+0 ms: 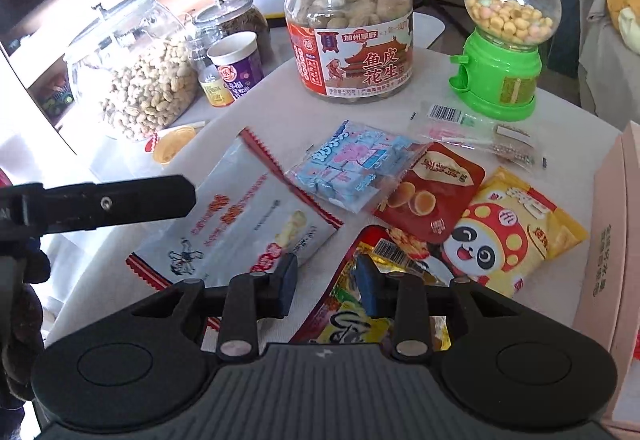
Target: Organize snacks
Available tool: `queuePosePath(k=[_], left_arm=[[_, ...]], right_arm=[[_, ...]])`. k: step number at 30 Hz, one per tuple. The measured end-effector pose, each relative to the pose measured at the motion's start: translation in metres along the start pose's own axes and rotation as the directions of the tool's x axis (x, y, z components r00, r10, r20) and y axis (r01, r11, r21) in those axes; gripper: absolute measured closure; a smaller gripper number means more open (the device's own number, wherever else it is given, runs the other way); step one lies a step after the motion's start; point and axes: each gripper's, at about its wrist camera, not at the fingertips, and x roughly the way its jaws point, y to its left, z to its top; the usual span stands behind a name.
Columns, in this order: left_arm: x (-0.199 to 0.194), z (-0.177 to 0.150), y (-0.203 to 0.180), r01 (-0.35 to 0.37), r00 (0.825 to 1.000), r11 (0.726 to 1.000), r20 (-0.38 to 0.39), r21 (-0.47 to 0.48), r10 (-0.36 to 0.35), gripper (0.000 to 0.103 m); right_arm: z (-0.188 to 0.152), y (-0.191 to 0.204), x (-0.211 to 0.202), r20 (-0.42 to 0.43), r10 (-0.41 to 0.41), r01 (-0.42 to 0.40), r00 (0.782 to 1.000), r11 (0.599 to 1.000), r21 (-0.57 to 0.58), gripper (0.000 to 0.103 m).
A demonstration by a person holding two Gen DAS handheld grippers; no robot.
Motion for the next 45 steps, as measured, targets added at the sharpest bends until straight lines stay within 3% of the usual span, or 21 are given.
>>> queuePosePath(k=[4,14,18,22,25,29,32,35,39,40,43,45], left_arm=[[0.017,-0.005,0.000,-0.094,0.996,0.995,-0.009,0.029,0.094,0.062],[0.040,-0.020,0.024,-0.026,0.998,0.995,-0.062,-0.094,0.021,0.062],[0.035,-0.022,0.031,-0.020,0.998,0.991,-0.062,-0.132,0.012,0.072],[0.016,-0.021,0.026,-0.060,0.998,0.996,-0.011,-0.064,0.059,0.077],[0.008,-0.021,0.024,0.006,1.000,0.996,0.005,-0.085,-0.005,0.083],[0.012,-0.023,0.014,0.063,0.998,0.994,0.018,-0.085,-0.061,0.080],[0.029,-0.027,0.005,0.015,1.000,0.999,-0.020,-0.034,-0.016,0.078],[0.043,-0.032,0.006,0.007,0.999,0.999,-0.039,-0.040,-0.009,0.078],[0.039,-0.033,0.008,-0.036,0.999,0.999,-0.010,-0.023,0.036,0.078],[0.032,-0.033,0.009,-0.060,0.998,0.998,0.009,-0.024,0.060,0.079],[0.004,-0.038,0.016,-0.109,0.990,0.993,0.086,-0.046,0.112,0.082],[-0.019,-0.044,0.024,-0.171,0.973,0.984,0.150,-0.048,0.176,0.082]], right_arm=[[-0.004,-0.001,-0.004,0.013,0.012,-0.012,1.000,1.000,0.001,0.069],[-0.015,-0.005,-0.015,0.034,0.024,-0.024,0.999,1.000,-0.010,0.069],[-0.013,-0.002,-0.014,0.031,0.017,-0.016,0.999,1.000,-0.016,0.069],[-0.013,-0.002,-0.025,0.071,-0.051,0.052,0.996,0.999,-0.014,0.069],[-0.012,0.000,-0.026,0.092,-0.168,0.172,0.982,0.984,-0.044,0.065],[-0.014,-0.001,-0.013,0.033,-0.119,0.120,0.992,0.992,-0.025,0.064],[-0.020,0.002,-0.014,0.054,-0.121,0.124,0.991,0.991,-0.046,0.064],[-0.024,0.002,-0.016,0.064,-0.106,0.110,0.992,0.993,-0.052,0.064],[-0.031,0.002,-0.023,0.078,-0.113,0.119,0.990,0.990,-0.074,0.063],[-0.031,0.001,-0.025,0.076,-0.110,0.116,0.991,0.990,-0.075,0.061],[-0.024,-0.002,-0.033,0.096,-0.109,0.115,0.989,0.991,-0.062,0.041],[-0.014,-0.001,-0.040,0.140,-0.138,0.147,0.980,0.987,-0.057,0.028]])
